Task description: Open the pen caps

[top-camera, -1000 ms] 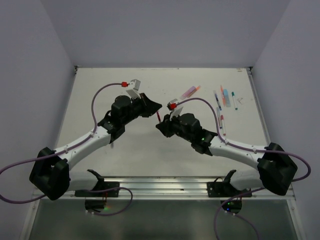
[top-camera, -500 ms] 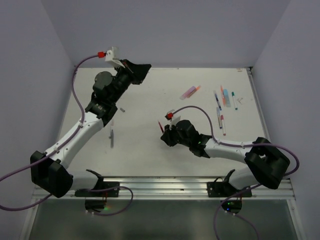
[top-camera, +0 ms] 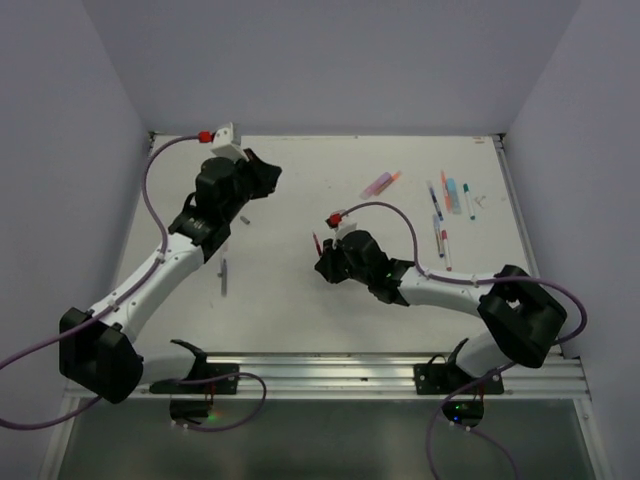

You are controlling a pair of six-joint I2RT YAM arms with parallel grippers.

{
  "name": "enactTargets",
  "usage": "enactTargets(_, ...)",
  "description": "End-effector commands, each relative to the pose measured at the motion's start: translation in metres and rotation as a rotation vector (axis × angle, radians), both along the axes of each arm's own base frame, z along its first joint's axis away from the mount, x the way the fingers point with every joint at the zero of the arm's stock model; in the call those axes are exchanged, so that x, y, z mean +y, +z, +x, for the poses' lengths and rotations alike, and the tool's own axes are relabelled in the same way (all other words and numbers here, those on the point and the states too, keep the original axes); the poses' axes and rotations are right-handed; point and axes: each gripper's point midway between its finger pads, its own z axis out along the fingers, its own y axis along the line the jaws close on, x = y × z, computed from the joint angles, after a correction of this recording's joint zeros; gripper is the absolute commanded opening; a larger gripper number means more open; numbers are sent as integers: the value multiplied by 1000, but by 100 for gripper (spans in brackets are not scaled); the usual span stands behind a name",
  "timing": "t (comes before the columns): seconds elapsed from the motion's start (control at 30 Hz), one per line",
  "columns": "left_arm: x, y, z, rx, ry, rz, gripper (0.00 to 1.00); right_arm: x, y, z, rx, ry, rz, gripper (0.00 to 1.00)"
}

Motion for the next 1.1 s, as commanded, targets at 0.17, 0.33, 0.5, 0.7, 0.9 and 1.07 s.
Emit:
enactTargets(0.17,63,-129,-38,317,160,263,4,32,10,29,69,-136,41,0)
enactTargets(0.33,81,-173,-38,435,181,320,8,62,-17,28,163,-91,7,0)
enactTargets(0.5,93,-211,-28,527,211,354,9,85,-37,28,222,-90,18,0)
enactTargets(0.7,101,-242,-18,623,237,407,13,102,-45,34,236,-97,17,0)
enactTargets(0.9,105,-247,-16,647,253,423,32,113,-53,37,258,-109,15,0)
enactTargets(1.07,106,-244,-19,652,256,424,42,125,-64,37,296,-104,21,0)
